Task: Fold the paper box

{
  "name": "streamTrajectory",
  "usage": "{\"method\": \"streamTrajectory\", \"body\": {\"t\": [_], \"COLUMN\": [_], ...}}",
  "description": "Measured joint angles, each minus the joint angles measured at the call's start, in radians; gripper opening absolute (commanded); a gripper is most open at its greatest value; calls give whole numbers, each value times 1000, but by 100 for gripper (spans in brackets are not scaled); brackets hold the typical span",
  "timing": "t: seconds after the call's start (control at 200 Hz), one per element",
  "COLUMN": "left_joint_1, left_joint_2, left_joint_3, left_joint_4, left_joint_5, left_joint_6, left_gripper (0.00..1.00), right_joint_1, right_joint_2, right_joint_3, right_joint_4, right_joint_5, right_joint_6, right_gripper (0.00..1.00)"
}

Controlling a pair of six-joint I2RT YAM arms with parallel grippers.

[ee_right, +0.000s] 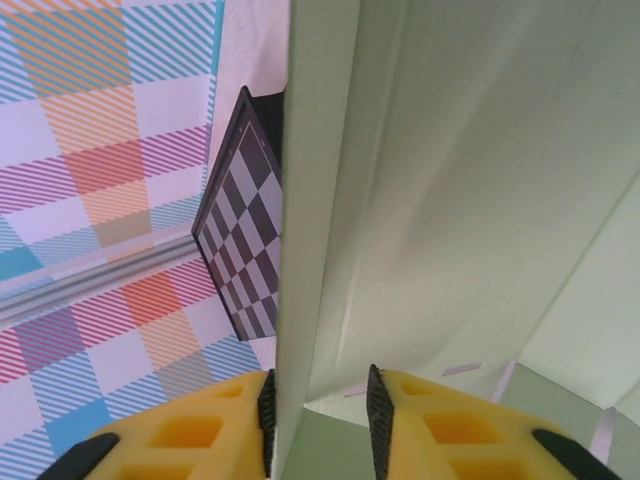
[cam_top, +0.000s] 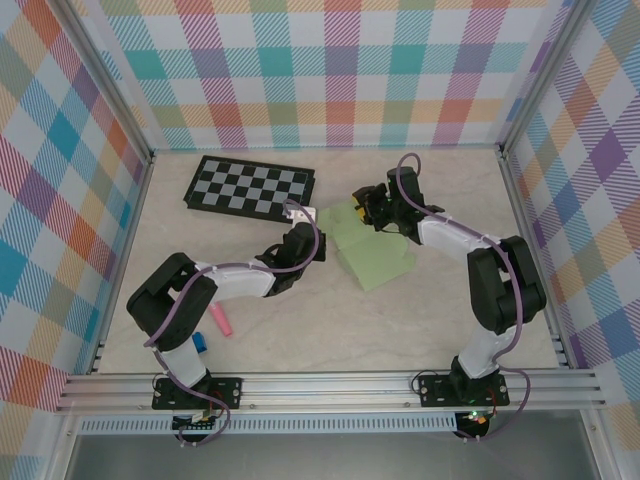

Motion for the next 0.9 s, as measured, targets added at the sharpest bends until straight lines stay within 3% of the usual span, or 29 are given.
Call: {"method": "streamTrajectory", "body": {"t": [0.105,0.43,0.655,0.765,0.9], "left_joint_1": [0,-5,-11,-13,-14], "left_joint_2": [0,23,40,52,62], "left_joint_3": [0,0,0,0,0], "left_joint_4": [3,66,78,79,79], "left_joint_5": [-2,-24,-51,-63,-63], "left_joint_6": [4,76,91,93,103], "left_gripper": [0,0,0,0,28], "right_joint_1": [0,0,-6,-6,-6], "right_joint_2": [11,33,58,58,58], "right_joint_3": [-2,-11,-11,-11,-21], "right_joint_4": [34,87,95,108,127], "right_joint_5": [0,-16,-26,-27,-18], "right_joint_6": [17,47,68,69,50], "right_gripper": [21,26,10,7,4]}}
